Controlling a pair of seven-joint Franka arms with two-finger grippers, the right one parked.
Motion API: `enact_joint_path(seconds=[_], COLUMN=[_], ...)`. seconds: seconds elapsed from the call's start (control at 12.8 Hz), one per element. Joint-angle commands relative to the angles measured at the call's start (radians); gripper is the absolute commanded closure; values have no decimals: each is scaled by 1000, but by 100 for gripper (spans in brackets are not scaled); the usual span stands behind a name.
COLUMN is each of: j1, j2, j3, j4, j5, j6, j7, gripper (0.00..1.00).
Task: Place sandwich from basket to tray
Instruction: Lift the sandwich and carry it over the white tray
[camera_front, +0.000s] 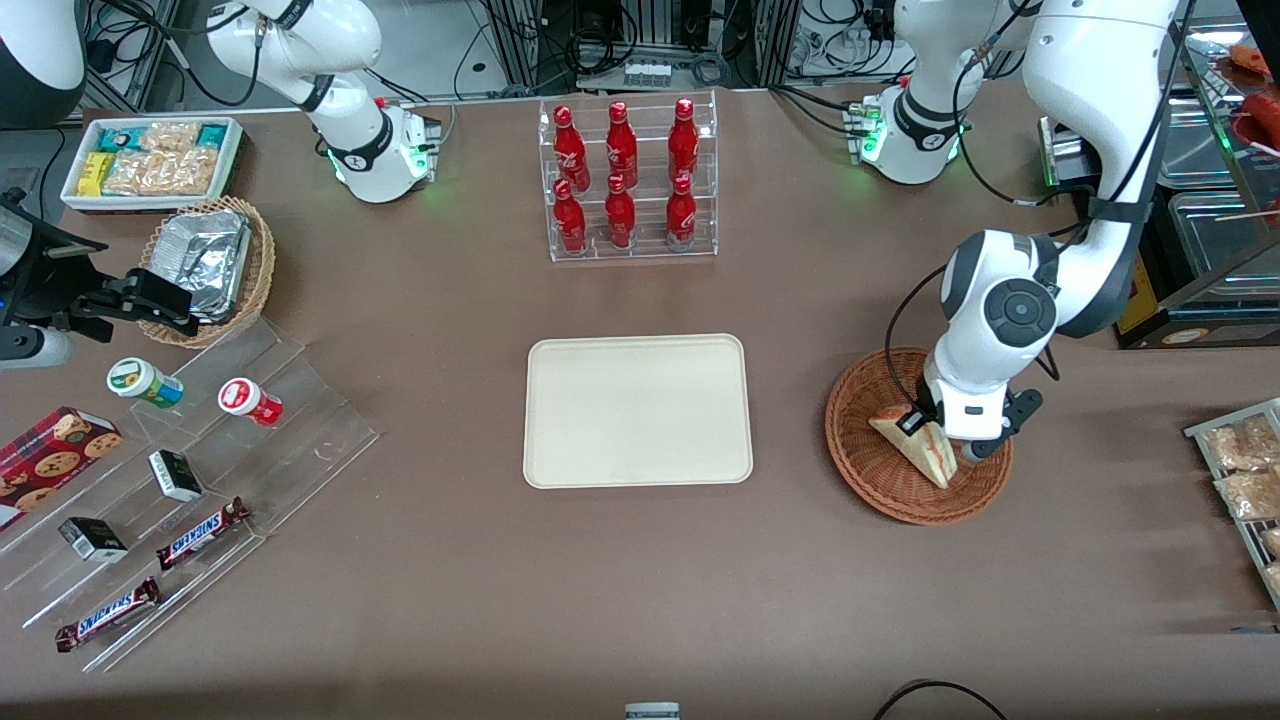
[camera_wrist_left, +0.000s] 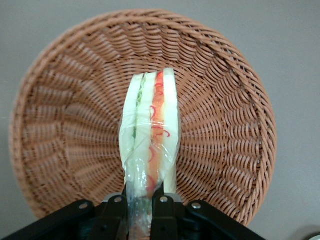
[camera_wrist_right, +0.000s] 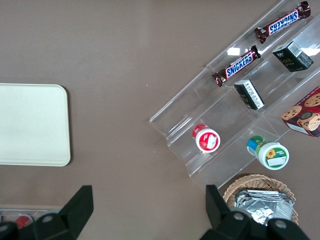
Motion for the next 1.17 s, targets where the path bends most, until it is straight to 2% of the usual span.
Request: enact_joint_path(seconds=[0.0,0.23,0.62,0.78,1.09], j1=[-34,-120,-235,-280,-416], j2=[-12,-11,5,52,192], j3=[-7,-8,-10,-25,-25], j4=[127,235,311,372,498], j5=[35,34,14,-20,-25], j6=[-197,-336,-341,-335,-333], j7=[-17,-6,65,70,64], gripper=[99,100,100,100,100])
